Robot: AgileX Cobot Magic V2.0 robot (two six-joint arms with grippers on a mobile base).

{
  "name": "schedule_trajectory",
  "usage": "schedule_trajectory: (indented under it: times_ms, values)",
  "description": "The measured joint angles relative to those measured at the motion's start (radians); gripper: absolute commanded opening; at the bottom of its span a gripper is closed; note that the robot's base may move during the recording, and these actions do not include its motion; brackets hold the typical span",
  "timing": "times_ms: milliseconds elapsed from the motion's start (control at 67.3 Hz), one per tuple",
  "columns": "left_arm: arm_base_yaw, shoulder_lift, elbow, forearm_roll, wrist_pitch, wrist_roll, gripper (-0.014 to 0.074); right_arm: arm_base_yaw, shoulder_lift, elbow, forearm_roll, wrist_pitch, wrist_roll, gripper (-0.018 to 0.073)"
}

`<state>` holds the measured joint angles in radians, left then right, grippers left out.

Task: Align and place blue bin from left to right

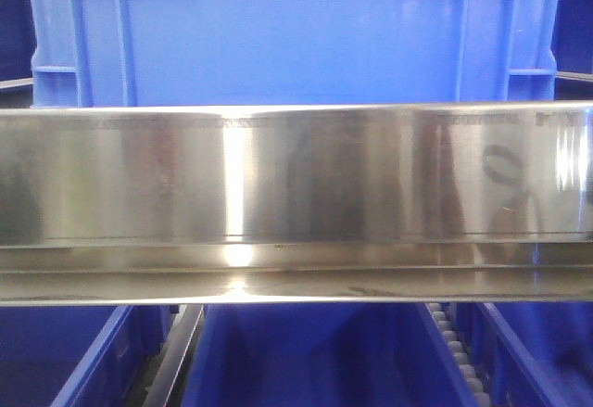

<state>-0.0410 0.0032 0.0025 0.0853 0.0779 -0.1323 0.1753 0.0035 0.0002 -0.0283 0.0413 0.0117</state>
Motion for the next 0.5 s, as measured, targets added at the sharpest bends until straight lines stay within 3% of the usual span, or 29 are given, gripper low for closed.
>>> schedule_trajectory:
  times_ms: [505]
  values:
    - [0.0,0.0,0.0,0.0,-0.012,0.0,-0.0111,0.0,0.0,0.0,0.0,-0.048,0.0,-0.0078]
